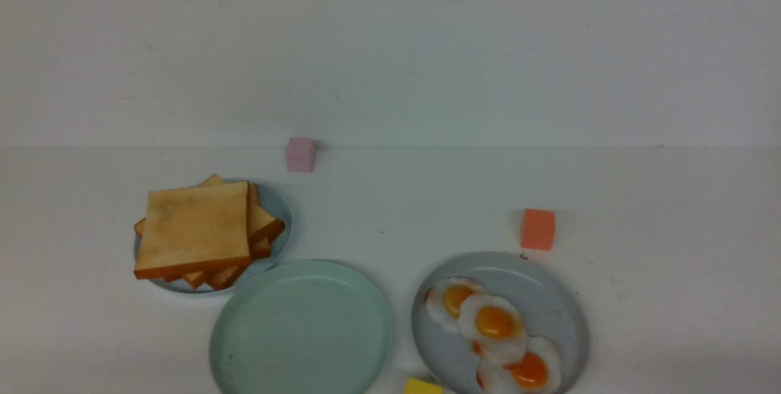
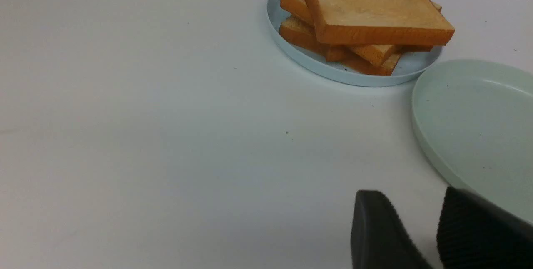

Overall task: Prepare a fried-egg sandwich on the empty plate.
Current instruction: Use the left arm to grab a slice of bread

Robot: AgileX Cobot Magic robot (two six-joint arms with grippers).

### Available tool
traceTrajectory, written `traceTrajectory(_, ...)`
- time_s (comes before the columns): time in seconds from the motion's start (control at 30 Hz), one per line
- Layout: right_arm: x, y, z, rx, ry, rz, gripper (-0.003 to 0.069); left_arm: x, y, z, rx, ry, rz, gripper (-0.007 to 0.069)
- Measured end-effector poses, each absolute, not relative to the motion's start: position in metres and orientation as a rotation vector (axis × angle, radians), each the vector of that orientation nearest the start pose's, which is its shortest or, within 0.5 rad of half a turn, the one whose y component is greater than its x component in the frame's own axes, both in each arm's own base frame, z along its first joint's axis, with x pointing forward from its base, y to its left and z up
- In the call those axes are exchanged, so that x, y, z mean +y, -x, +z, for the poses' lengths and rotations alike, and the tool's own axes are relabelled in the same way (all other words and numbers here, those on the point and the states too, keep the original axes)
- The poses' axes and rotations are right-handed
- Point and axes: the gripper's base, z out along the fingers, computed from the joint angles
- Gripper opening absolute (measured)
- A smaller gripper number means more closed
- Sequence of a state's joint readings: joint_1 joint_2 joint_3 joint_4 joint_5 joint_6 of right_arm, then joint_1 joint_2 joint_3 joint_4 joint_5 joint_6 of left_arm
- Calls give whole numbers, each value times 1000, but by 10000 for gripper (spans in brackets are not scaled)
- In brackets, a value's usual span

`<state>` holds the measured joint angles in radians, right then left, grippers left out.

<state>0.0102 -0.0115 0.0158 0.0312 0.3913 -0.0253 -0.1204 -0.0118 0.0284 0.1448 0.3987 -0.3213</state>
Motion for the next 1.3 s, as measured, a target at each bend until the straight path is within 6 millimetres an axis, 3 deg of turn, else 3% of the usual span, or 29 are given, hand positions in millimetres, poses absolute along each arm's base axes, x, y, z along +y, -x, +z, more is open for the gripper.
traceTrajectory(1.03, 2, -52, 173, 1879, 16, 18, 241, -1, -52, 169, 1891, 101, -158, 238)
traceTrajectory(1.3, 2, -54, 178, 1791, 4, 30, 241, -4, -56, 187, 1691, 70, -201, 238)
